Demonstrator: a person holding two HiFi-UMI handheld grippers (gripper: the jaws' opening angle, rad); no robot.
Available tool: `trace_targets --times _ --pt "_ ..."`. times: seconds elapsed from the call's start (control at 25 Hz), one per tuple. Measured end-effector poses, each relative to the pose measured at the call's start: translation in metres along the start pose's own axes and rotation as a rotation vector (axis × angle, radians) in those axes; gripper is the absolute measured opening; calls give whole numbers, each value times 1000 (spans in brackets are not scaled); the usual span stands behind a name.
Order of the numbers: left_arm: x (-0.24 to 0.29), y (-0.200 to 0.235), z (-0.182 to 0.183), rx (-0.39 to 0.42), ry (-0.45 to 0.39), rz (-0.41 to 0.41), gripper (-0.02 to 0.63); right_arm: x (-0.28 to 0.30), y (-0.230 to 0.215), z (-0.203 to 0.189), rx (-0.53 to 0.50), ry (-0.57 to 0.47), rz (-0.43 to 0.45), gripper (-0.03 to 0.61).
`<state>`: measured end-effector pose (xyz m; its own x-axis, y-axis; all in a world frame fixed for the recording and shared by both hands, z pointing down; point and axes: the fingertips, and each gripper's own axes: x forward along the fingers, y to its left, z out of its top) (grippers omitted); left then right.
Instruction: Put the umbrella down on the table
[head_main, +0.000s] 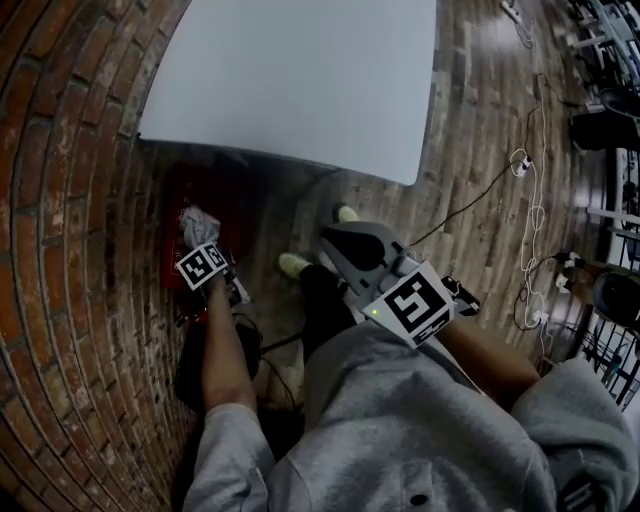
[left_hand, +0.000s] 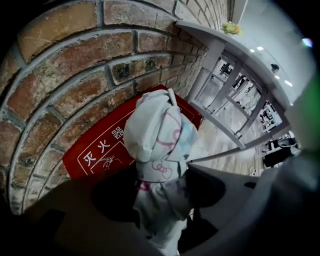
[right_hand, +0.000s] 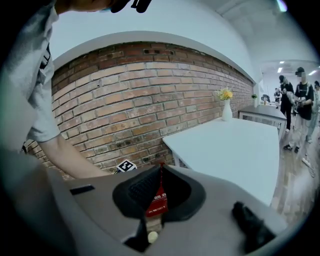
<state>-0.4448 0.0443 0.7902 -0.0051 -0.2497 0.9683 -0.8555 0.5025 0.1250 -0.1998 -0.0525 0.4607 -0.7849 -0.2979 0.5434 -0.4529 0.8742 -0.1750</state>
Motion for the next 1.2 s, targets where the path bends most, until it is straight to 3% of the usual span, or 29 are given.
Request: trace_targets --times 0.32,1.2 --pt "-26 -22 4 2 -9 -2 298 -12 -28 10 6 -49 11 29" --pt "-114 -117 28 78 -82 -72 298 -79 -146 28 -14 -161 -91 29"
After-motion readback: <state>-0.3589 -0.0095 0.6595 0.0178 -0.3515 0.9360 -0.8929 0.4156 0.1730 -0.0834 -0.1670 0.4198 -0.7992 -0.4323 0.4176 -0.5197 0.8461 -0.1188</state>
